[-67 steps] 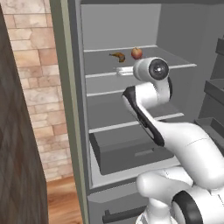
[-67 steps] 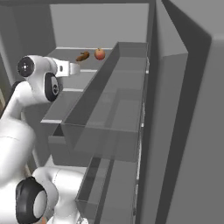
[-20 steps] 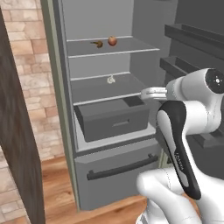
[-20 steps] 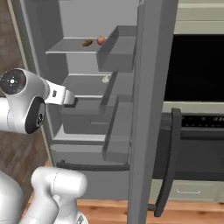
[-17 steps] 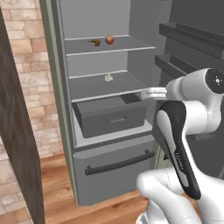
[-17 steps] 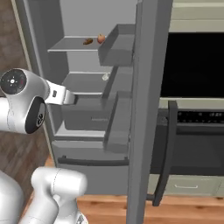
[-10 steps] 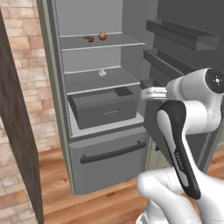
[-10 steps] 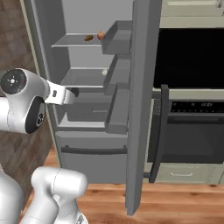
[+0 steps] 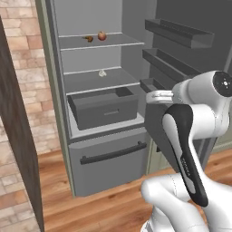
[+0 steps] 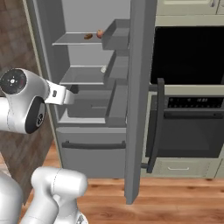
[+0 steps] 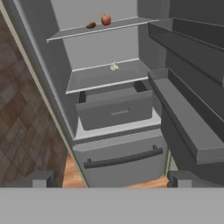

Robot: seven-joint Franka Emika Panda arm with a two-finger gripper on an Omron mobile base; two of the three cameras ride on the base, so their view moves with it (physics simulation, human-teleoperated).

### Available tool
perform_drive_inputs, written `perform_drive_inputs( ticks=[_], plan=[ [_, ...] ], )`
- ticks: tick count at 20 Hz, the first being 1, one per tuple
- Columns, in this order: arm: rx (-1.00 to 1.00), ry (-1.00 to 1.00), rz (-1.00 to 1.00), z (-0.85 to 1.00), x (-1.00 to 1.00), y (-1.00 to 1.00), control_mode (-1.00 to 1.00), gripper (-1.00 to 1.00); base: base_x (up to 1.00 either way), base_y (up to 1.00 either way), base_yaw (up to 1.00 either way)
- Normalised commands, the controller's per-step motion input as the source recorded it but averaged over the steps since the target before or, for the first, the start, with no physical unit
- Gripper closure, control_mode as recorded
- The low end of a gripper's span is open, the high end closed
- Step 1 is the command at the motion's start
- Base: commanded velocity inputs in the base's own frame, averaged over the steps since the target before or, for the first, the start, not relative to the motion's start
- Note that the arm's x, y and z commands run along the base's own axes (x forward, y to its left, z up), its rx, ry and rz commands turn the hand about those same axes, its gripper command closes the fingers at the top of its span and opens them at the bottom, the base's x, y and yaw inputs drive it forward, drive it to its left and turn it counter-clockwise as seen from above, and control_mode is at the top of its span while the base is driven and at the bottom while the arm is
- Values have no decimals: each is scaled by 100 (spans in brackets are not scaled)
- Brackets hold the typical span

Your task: Place the banana in the correct fridge rack based on whether it is a fruit or vegetable. Finally, close the fridge door.

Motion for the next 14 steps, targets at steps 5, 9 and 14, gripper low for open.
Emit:
perform_drive_inputs(
  ticks=[5,9,14],
  plan=[
    [0,0,0,0,0,0,100,-100,-9,-25,0],
    [0,0,0,0,0,0,100,-100,-15,-34,0],
    [0,0,0,0,0,0,100,-100,-10,-40,0]
  ],
)
